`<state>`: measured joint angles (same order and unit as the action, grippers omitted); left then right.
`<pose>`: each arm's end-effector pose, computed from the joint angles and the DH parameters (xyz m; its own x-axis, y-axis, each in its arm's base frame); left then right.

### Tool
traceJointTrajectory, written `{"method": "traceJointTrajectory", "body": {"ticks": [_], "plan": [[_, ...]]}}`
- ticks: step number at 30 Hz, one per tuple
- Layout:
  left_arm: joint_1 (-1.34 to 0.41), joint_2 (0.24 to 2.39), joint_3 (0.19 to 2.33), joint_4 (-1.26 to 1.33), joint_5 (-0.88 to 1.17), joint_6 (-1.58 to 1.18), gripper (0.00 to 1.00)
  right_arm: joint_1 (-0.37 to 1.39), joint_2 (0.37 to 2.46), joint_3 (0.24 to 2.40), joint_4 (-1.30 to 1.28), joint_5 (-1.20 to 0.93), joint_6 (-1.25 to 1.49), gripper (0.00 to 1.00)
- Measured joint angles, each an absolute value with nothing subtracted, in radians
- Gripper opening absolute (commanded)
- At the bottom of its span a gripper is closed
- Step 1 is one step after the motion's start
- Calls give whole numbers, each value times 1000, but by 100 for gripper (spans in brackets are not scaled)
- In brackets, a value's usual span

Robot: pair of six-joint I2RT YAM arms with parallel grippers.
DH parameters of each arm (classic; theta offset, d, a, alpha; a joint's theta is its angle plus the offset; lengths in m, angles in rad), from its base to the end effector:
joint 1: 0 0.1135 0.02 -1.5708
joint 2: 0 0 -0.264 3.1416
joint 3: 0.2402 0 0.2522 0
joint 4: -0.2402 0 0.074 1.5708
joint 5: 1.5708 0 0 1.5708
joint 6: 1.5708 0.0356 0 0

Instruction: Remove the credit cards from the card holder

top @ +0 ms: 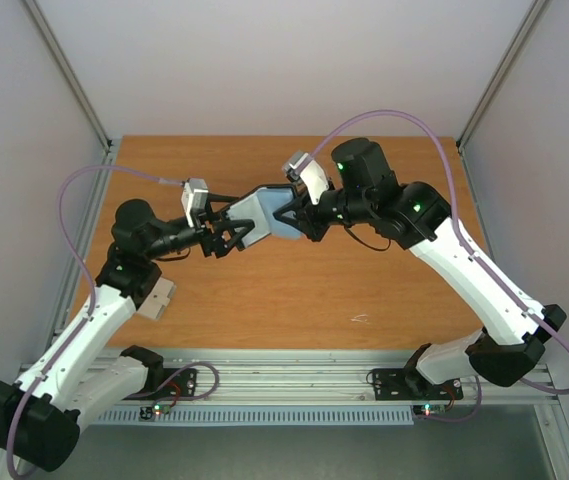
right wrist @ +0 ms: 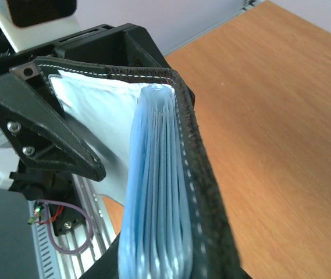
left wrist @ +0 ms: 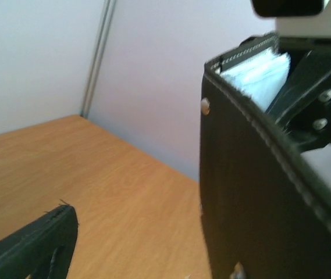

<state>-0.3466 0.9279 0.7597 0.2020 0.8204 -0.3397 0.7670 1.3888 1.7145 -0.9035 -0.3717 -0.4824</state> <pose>0.1901 -0.0963 0.3463 -0.2763 -0.1418 -0.9506 0.8773 0.3668 -0.3097 0.1889 0.2001 0.4498 0.0532 -0.5490 -0.8341 -0.9493 0.2314 -0.2129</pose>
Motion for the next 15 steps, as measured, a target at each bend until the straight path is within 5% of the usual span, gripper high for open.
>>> {"method": "traceJointTrajectory", "body": {"ticks": [2, 4, 6, 7, 12, 15], "plan": [[-347, 928, 767, 208, 842, -339, 59, 767, 1393, 1715, -902, -405, -488, 1], [-348, 928, 770, 217, 865, -342, 27, 760, 1392, 1715, -896, -439, -493, 1], [-350, 928, 770, 226, 899, -344, 6, 750, 1390, 1715, -885, -484, -496, 1], [-353, 928, 771, 231, 912, -344, 1, 744, 1390, 1715, -883, -498, -496, 4], [-363, 928, 777, 250, 957, -342, 0, 709, 1390, 1714, -877, -554, -491, 55], [-363, 927, 777, 245, 939, -360, 0, 663, 1377, 1694, -841, -581, -485, 69]]}}
